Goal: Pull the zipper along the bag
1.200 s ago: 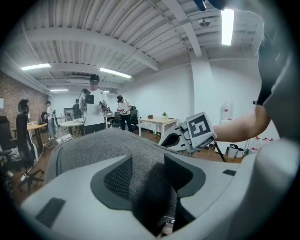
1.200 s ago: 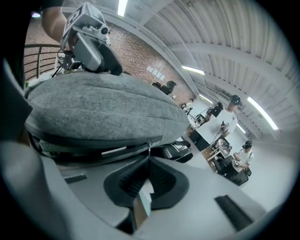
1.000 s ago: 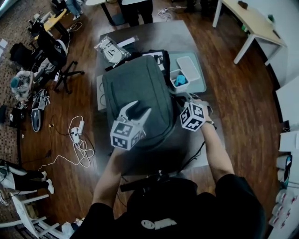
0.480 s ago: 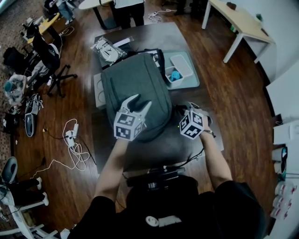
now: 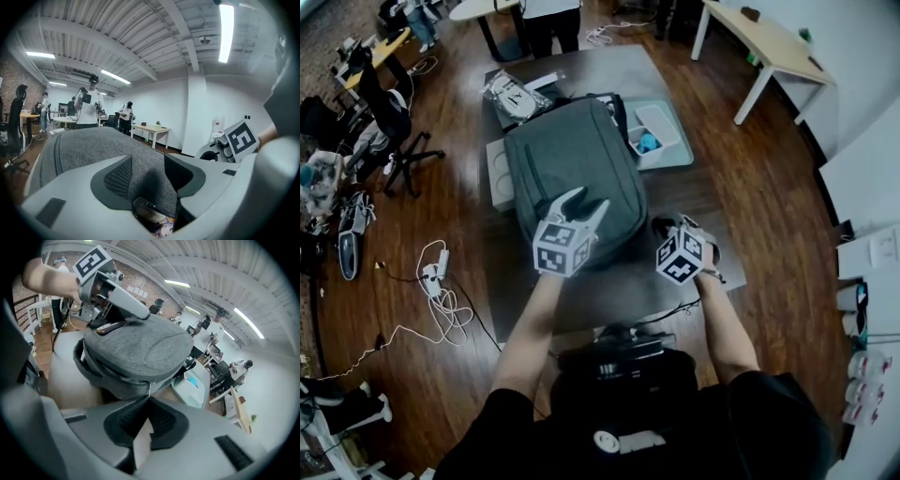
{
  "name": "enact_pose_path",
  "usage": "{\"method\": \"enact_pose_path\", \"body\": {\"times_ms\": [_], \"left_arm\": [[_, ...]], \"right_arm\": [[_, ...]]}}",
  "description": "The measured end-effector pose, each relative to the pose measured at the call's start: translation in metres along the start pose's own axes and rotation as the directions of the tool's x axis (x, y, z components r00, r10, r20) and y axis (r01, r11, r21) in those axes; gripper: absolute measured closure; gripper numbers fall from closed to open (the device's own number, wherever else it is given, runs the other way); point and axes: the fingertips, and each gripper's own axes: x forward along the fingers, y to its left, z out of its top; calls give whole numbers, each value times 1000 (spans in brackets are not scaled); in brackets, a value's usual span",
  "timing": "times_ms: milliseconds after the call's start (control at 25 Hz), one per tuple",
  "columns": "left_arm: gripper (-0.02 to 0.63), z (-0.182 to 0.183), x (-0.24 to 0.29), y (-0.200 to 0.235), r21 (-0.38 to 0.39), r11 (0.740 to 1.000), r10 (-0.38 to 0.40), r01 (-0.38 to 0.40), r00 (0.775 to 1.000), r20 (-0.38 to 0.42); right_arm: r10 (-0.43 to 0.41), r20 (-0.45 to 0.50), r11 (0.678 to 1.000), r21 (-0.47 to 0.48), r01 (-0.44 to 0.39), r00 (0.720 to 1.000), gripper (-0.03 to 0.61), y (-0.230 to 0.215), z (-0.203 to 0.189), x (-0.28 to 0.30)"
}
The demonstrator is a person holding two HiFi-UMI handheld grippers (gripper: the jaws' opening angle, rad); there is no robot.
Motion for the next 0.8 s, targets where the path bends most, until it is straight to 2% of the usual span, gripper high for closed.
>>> {"method": "enact_pose_path", "body": {"times_ms": [280,440,800], "left_arm": [[402,0,-10,-4,-3,999,-35,35,999,16],[402,-6,-12,-3,14,999,-37,37,999,20],[402,-6,-12,0,-26,998,-58,60,997,47]], "right_arm": [[0,-8,998,68,0,1000,555,36,3,-12],[-5,-17,997,75,7,1000,555,50,9,-18],[29,-14,996,80,-27,999,552,89,24,-26]]}}
